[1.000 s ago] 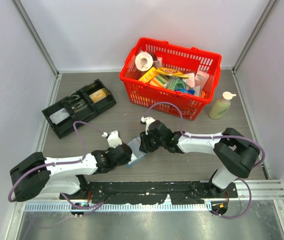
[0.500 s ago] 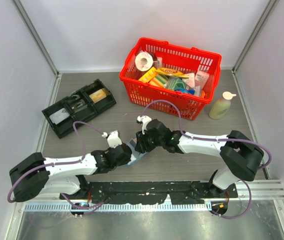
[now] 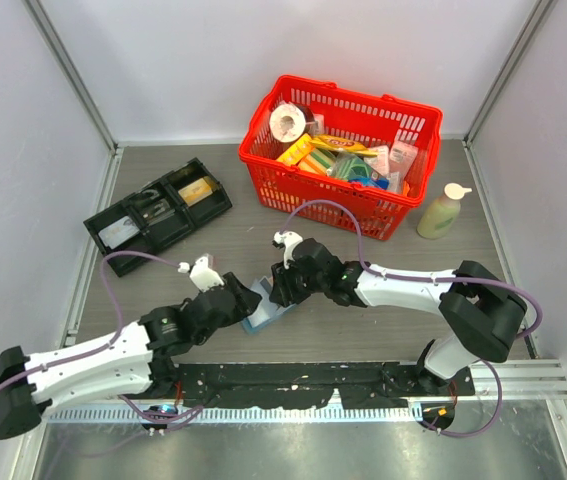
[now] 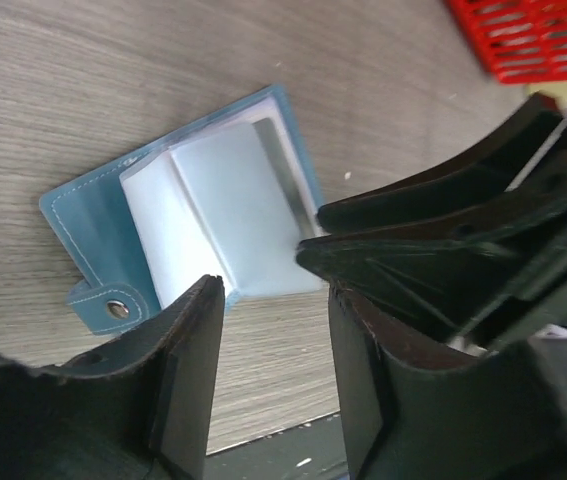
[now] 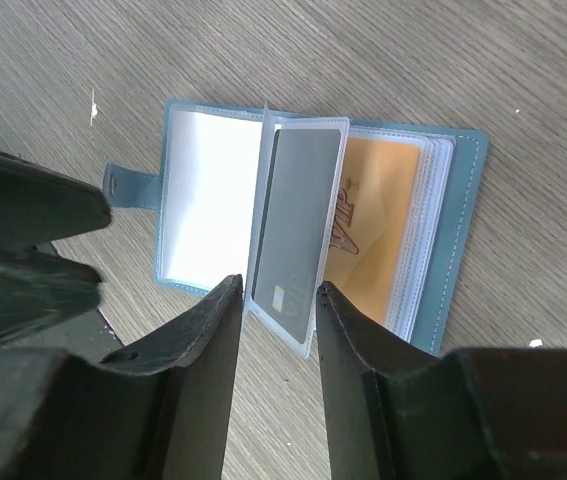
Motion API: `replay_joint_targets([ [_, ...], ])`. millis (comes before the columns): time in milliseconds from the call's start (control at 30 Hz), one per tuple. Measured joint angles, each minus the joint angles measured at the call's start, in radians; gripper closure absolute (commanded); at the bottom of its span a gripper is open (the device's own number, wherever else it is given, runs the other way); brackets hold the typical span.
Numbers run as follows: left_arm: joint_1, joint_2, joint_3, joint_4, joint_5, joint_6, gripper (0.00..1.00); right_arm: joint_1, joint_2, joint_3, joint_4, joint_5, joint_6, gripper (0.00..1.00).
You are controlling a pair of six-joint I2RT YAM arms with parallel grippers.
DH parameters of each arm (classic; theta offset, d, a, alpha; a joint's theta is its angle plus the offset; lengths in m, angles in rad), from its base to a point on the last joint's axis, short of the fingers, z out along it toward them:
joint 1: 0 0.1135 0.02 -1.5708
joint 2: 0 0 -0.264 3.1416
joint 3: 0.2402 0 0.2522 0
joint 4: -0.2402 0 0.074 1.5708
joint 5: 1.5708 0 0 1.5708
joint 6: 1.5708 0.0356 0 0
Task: Take the credit cards out of the card holder
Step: Remove the credit card from the card holder.
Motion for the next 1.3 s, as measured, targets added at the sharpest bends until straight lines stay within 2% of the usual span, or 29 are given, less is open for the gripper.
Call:
replay_joint_targets([
  [133, 0.0, -0.098, 0.0, -0.019, -0.03, -0.007, 0.43, 0.0, 0.0, 0.0, 0.0, -0.008, 0.0, 0.58],
  [200, 0.0, -0.113, 0.0, -0.018, -0.047, -0.003, 0.43, 0.0, 0.0, 0.0, 0.002, -0.017, -0.001, 0.54],
  [433, 0.024, -0.034, 0.043, -0.004, -0.058, 0.03, 0.44, 0.002, 0.0, 0.0, 0.024, -0.06, 0.0, 0.53],
  [733, 0.047, 0.021, 0.049, 0.029, -0.039, 0.05, 0.63, 0.002, 0.0, -0.002, 0.045, -0.058, 0.003, 0.62],
  [900, 0.054, 0.075, 0.049, 0.076, -0.012, 0.048, 0.67, 0.002, 0.008, -0.013, 0.045, 0.004, 0.002, 0.69],
  [1100, 0.066, 0.196, 0.026, 0.16, 0.036, 0.022, 0.7, -0.012, 0.054, -0.046, 0.056, 0.033, 0.001, 0.74],
  [1300, 0.115, 0.243, -0.117, 0.291, 0.093, -0.052, 0.71, -0.04, 0.074, -0.074, 0.116, 0.026, 0.011, 0.75],
])
